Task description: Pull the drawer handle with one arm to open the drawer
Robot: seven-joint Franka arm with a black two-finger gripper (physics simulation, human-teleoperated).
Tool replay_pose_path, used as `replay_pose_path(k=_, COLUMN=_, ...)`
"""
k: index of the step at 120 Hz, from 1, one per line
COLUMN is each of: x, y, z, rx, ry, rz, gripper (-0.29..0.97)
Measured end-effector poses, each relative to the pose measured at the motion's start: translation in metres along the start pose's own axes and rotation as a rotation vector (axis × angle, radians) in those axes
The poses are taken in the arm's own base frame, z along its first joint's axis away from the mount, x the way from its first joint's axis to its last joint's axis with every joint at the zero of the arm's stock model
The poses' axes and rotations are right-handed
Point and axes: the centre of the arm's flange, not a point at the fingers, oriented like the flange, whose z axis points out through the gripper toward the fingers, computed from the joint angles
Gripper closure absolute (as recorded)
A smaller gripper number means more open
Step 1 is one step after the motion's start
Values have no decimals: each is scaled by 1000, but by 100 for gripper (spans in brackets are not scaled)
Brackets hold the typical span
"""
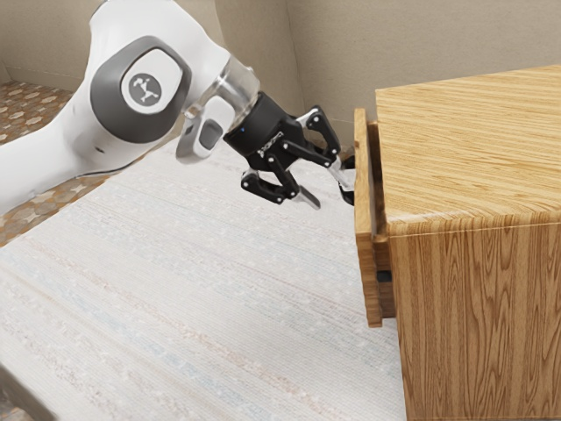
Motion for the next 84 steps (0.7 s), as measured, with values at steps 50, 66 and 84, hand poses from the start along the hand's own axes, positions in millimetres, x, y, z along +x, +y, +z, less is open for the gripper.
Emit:
replay_pose_path(k=50, x=-4, y=35, z=-15, rx=-14, ry=-12, rz=-43, gripper=42)
replay_pose_path(k=66, x=-11, y=47, z=-22, rx=-23, ry=-28, rz=-60, gripper=39)
replay_pose_path(k=84, x=-6, y=56, z=-27, rx=-27, ry=-30, rz=-63, gripper=46)
